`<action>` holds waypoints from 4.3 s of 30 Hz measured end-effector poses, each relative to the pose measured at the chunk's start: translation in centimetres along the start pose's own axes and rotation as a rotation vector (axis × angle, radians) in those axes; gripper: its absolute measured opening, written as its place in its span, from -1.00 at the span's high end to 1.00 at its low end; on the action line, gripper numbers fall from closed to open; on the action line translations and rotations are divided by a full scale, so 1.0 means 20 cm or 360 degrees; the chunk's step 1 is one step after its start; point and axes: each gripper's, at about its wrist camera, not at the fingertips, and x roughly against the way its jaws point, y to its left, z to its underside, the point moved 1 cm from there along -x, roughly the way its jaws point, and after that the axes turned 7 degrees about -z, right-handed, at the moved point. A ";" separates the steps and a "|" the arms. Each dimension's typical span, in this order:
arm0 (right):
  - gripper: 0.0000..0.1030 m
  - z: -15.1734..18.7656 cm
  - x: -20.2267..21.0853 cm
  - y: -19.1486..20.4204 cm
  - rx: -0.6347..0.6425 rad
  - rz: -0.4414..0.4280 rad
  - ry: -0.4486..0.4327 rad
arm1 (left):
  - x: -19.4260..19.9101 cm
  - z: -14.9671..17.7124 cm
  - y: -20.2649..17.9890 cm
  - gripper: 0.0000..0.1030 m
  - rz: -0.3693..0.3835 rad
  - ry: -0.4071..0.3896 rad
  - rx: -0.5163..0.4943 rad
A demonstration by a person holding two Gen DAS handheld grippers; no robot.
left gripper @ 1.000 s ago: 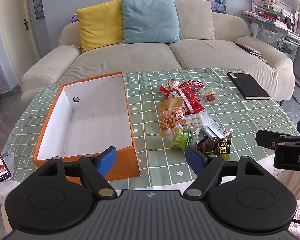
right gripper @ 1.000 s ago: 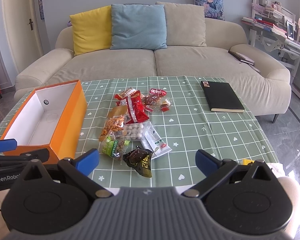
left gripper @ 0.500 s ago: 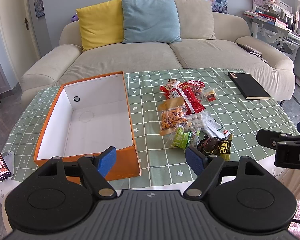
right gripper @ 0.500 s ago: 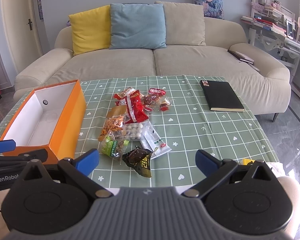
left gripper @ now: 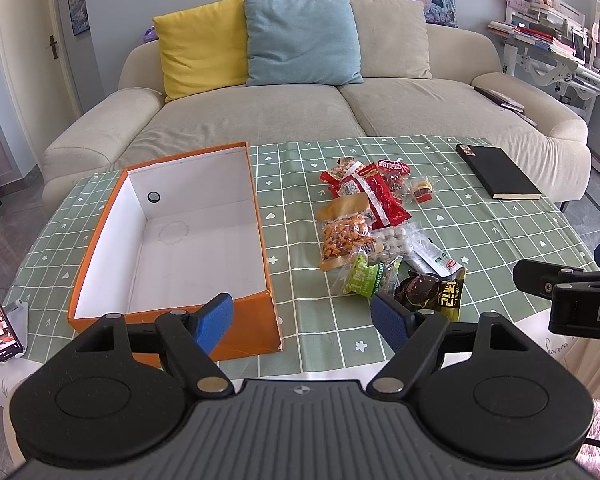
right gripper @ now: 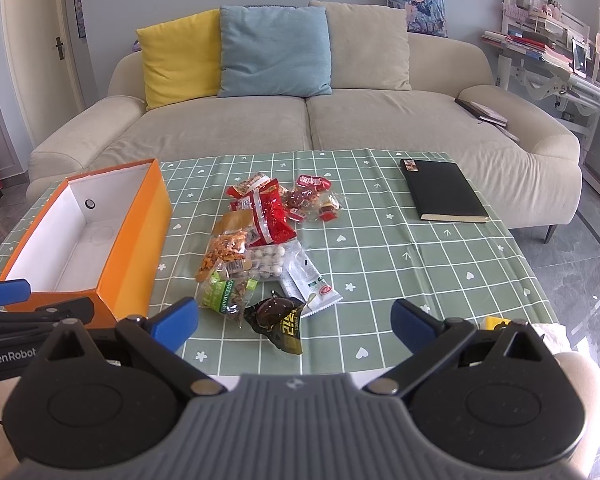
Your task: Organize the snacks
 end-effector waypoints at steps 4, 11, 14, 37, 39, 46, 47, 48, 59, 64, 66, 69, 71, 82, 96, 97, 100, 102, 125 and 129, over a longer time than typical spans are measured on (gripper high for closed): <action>-0.93 0.00 0.00 0.00 -0.0001 0.0000 0.0003 | 0.00 0.00 0.00 -0.78 0.0005 0.0001 -0.0002; -0.93 0.01 -0.02 -0.01 -0.0010 -0.0002 0.0023 | -0.02 0.01 0.00 -0.72 0.0030 0.0012 0.0010; -0.93 0.01 -0.02 0.00 -0.0013 -0.0012 0.0034 | -0.01 0.01 -0.01 -0.66 0.0074 0.0012 0.0017; -0.21 0.04 -0.33 -0.19 -0.0095 -0.0170 0.0184 | -0.26 -0.04 -0.14 -0.26 0.0500 0.0048 -0.0244; -0.20 0.03 -0.39 -0.22 -0.0146 -0.0204 0.0215 | -0.32 -0.07 -0.17 -0.25 0.0495 0.0054 -0.0294; -0.08 0.00 -0.61 -0.28 -0.0324 -0.0292 0.0287 | -0.59 -0.16 -0.32 -0.18 0.0417 0.0234 -0.0455; -0.08 0.00 -0.63 -0.28 -0.0336 -0.0292 0.0294 | -0.63 -0.16 -0.33 -0.18 0.0410 0.0274 -0.0456; -0.07 0.00 -0.66 -0.28 -0.0345 -0.0293 0.0304 | -0.66 -0.17 -0.34 -0.18 0.0418 0.0298 -0.0458; -0.07 0.06 -0.98 -0.35 -0.0501 -0.0343 0.0454 | -0.92 -0.24 -0.34 -0.19 0.0414 0.0555 -0.0449; 0.00 0.07 -1.07 -0.36 -0.0547 -0.0400 0.0495 | -1.00 -0.24 -0.40 -0.19 0.0392 0.0599 -0.0561; 0.02 0.07 -1.08 -0.37 -0.0560 -0.0413 0.0487 | -1.03 -0.25 -0.41 -0.19 0.0389 0.0618 -0.0551; 0.06 0.08 -1.09 -0.39 -0.0596 -0.0453 0.0487 | -1.07 -0.25 -0.42 -0.20 0.0419 0.0657 -0.0529; 0.08 0.08 -1.09 -0.40 -0.0622 -0.0471 0.0485 | -1.10 -0.25 -0.43 -0.21 0.0421 0.0673 -0.0532; 0.47 0.08 -1.06 -0.35 -0.0545 -0.0490 0.0453 | -1.12 -0.22 -0.48 -0.01 0.0412 0.0649 -0.0552; 0.49 0.00 -0.87 -0.34 -0.0412 -0.0379 0.0331 | -0.89 -0.27 -0.41 0.08 0.0423 0.0487 -0.0360; 0.49 -0.02 -0.85 -0.33 -0.0392 -0.0377 0.0315 | -0.85 -0.29 -0.39 0.08 0.0417 0.0458 -0.0341; 0.49 -0.10 -0.81 -0.29 -0.0353 -0.0431 0.0260 | -0.76 -0.36 -0.29 0.08 0.0390 0.0367 -0.0266; 0.49 -0.16 -0.79 -0.23 -0.0301 -0.0479 0.0228 | -0.72 -0.41 -0.21 0.08 0.0347 0.0317 -0.0222; 0.50 -0.61 -1.14 0.97 0.0857 -0.0705 0.0214 | -1.04 -0.47 0.60 0.08 -0.0106 0.0386 -0.0193; 0.50 -0.57 -1.26 1.05 0.1042 -0.0678 0.0264 | -1.11 -0.45 0.62 0.08 -0.0099 0.0410 -0.0255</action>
